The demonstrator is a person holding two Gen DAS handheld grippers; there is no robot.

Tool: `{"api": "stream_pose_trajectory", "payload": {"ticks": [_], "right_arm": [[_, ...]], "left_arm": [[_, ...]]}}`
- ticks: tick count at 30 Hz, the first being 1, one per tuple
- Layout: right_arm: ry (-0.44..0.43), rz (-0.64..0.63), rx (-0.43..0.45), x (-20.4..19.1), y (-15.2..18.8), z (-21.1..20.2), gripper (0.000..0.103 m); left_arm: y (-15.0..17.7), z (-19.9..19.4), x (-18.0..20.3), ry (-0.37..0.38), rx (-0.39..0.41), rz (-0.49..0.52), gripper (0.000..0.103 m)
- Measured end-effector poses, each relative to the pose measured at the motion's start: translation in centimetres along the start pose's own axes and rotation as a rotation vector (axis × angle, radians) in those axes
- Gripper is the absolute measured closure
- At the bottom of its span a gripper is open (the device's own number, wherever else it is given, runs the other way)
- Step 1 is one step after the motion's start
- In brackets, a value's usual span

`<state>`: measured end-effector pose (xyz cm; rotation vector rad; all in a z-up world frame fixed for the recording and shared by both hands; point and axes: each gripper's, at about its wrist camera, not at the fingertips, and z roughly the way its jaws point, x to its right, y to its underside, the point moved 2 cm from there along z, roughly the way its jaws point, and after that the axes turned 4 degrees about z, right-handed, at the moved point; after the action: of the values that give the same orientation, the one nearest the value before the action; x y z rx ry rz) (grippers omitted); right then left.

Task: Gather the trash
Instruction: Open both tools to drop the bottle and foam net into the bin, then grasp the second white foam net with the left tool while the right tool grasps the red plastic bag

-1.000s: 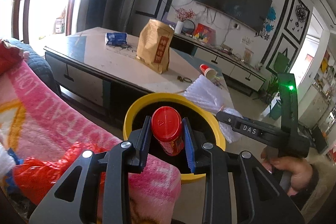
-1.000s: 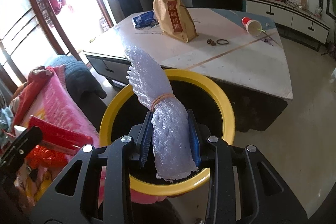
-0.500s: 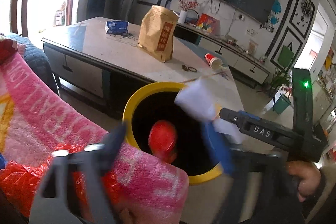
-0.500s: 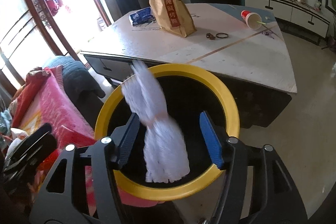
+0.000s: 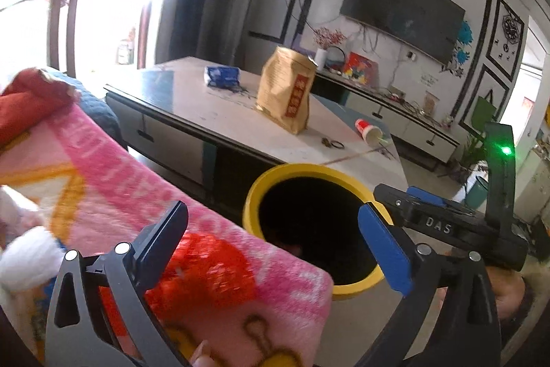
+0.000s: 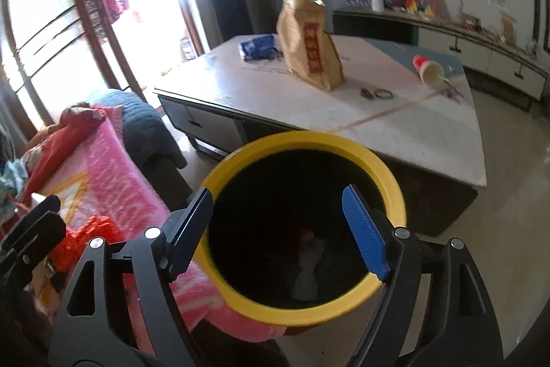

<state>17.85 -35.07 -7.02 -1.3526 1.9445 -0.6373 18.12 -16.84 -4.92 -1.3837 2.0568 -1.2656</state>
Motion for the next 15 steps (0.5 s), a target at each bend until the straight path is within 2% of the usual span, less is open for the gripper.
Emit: {"api": "stream_pose_trajectory", "payload": {"ticks": [9, 12, 15], "right_arm": [[-0.087, -0.096, 0.043, -3.9, 0.4, -1.8, 0.033], [-0.124, -0.13, 0.058, -5.4, 0.8, -2.5, 0.024], [-0.168, -0.158, 0.069, -7.0, 1.4, -3.2, 0.024]], "left_arm": [[-0.3, -4.4, -2.4, -0.08, 0.072, -0.03, 0.007], [-0.2, -5.6, -3.1, -0.108, 0.09, -0.038, 0.007], [-0.1, -6.8, -4.0, -0.128, 0.109, -0.053, 0.007]]}}
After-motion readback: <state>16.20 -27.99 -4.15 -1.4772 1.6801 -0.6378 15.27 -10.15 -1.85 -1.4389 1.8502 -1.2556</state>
